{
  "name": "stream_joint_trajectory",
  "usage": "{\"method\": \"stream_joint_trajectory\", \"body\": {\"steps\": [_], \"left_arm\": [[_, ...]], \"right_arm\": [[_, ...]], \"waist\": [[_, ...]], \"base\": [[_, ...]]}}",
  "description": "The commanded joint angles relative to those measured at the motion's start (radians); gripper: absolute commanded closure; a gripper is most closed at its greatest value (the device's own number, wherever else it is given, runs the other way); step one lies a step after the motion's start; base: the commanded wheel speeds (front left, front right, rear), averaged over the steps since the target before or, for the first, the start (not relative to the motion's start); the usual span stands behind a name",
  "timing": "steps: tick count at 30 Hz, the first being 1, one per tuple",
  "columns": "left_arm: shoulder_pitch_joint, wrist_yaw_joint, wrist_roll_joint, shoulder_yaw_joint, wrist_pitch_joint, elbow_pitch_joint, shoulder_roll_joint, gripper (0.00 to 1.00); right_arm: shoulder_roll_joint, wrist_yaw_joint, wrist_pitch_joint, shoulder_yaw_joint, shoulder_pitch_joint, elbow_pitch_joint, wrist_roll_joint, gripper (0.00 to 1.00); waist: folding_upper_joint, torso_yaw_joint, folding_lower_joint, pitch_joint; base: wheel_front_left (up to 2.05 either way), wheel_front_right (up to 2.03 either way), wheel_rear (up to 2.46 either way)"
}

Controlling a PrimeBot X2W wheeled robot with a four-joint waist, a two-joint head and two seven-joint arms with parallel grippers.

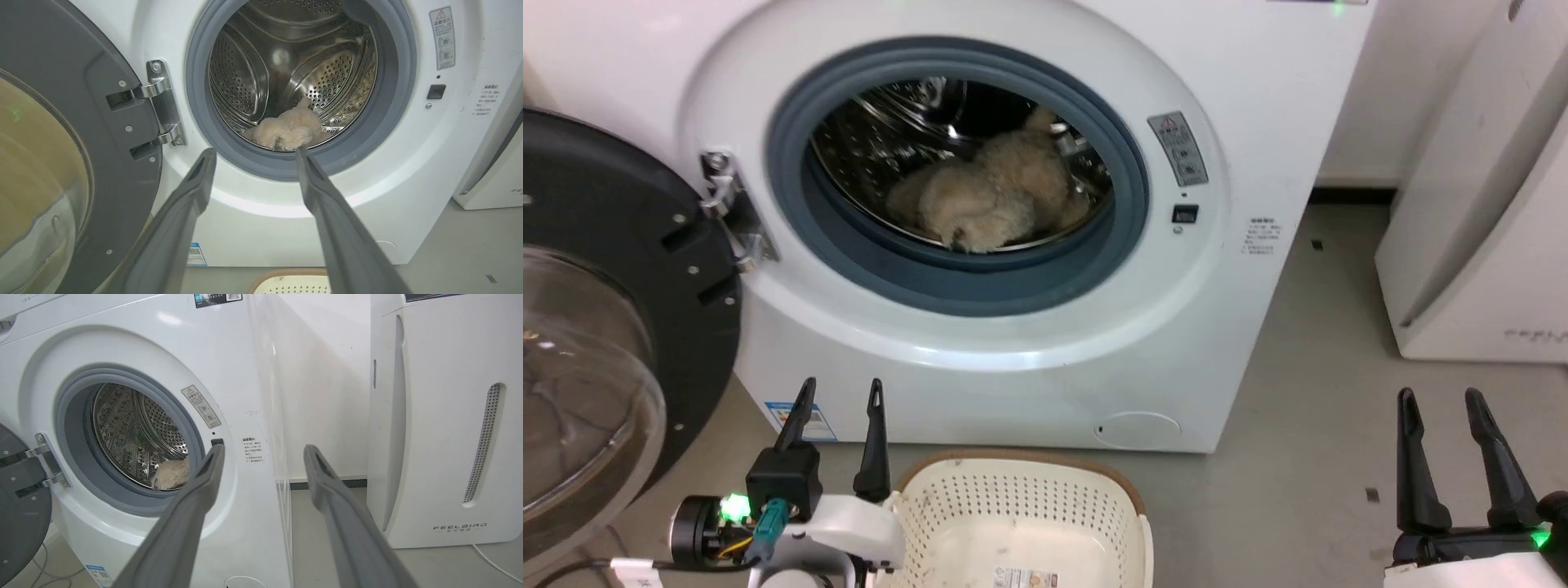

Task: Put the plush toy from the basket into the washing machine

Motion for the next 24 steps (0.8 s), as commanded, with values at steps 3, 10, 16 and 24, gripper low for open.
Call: {"method": "stream_joint_trajectory", "body": {"steps": [3, 10, 16, 24], "left_arm": [[0.033, -0.006, 0.007, -0.002, -0.005, -0.034, -0.006, 0.0], [0.046, -0.007, 0.007, -0.009, 0.001, -0.047, -0.012, 1.0], [0.049, -0.009, 0.009, -0.006, 0.01, -0.055, -0.012, 1.0], [0.055, -0.012, 0.012, -0.002, 0.026, -0.069, -0.013, 1.0]], "right_arm": [[-0.001, 0.001, -0.004, -0.002, 0.016, 0.003, 0.005, 0.0], [0.0, 0.0, 0.001, -0.002, 0.015, 0.009, 0.004, 1.0], [0.0, 0.0, 0.009, 0.002, 0.012, 0.011, -0.004, 1.0], [0.0, 0.0, 0.026, 0.008, 0.005, 0.016, -0.017, 1.0]], "waist": [[0.0, 0.018, 0.0004, -0.025], [0.0, 0.013, 0.0004, -0.035], [0.0, 0.012, 0.0004, -0.035], [0.0, 0.008, 0.0004, -0.034]], "base": [[0.0, 0.0, 0.0], [0.0, 0.0, 0.0], [0.0, 0.0, 0.0], [0.0, 0.0, 0.0]]}}
